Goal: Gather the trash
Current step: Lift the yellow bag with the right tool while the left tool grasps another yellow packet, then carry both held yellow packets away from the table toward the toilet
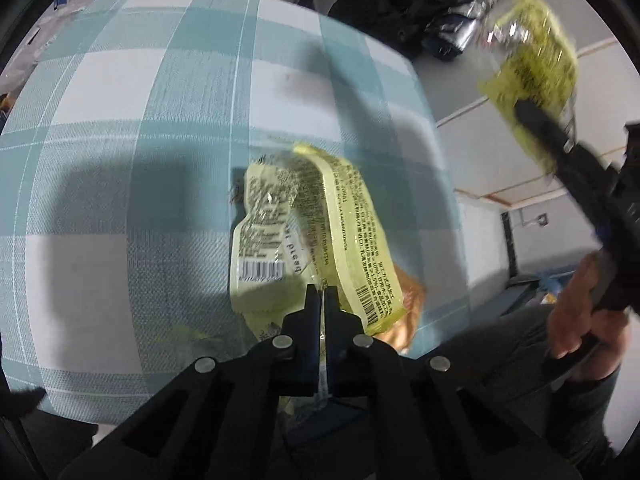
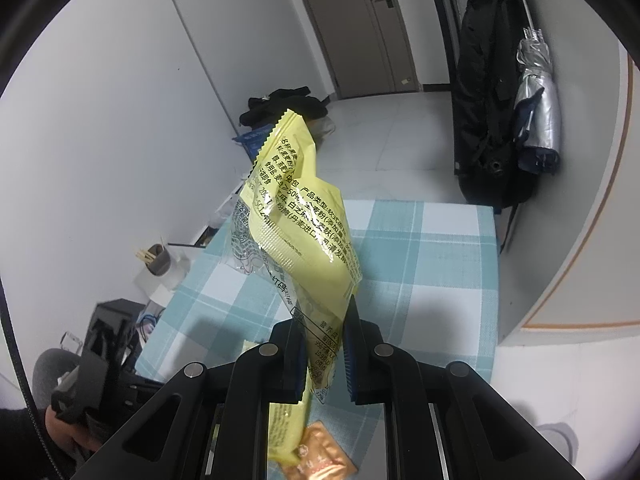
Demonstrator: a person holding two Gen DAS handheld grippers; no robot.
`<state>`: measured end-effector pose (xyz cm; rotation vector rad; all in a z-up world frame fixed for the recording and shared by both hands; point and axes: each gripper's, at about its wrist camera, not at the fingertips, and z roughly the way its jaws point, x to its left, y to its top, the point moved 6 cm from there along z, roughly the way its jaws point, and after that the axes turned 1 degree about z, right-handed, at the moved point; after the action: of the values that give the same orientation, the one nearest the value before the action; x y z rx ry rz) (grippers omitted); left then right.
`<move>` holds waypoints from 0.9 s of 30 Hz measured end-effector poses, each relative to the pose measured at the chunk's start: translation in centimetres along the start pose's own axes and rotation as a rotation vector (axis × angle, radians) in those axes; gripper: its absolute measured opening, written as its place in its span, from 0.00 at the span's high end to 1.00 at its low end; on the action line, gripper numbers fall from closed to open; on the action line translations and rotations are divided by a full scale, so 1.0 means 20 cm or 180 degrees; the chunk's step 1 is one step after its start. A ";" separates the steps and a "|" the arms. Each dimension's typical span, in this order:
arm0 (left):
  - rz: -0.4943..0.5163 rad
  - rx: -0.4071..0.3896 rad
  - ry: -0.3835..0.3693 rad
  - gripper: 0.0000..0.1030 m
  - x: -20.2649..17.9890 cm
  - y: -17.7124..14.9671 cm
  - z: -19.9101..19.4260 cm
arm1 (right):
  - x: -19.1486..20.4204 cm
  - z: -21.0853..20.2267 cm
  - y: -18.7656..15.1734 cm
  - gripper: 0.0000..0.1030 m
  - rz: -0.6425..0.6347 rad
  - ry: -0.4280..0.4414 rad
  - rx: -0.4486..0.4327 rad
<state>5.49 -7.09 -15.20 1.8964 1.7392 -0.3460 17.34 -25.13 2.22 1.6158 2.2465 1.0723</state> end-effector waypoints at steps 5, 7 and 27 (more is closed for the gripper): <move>-0.0206 -0.0154 -0.0421 1.00 -0.01 0.06 -0.09 | -0.01 -0.01 0.00 0.87 0.0053 -0.0015 -0.0016; -0.0263 -0.0201 -0.0554 1.00 -0.01 0.08 -0.12 | -0.03 -0.01 0.01 0.87 0.0095 -0.0020 -0.0026; -0.0304 -0.0807 -0.1088 1.00 -0.05 0.27 -0.44 | -0.04 0.00 0.02 0.87 0.0210 -0.0083 -0.0054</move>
<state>9.11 -3.33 -6.27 1.4819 1.5637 -0.4347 18.06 -25.78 2.26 1.6980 2.1761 1.0766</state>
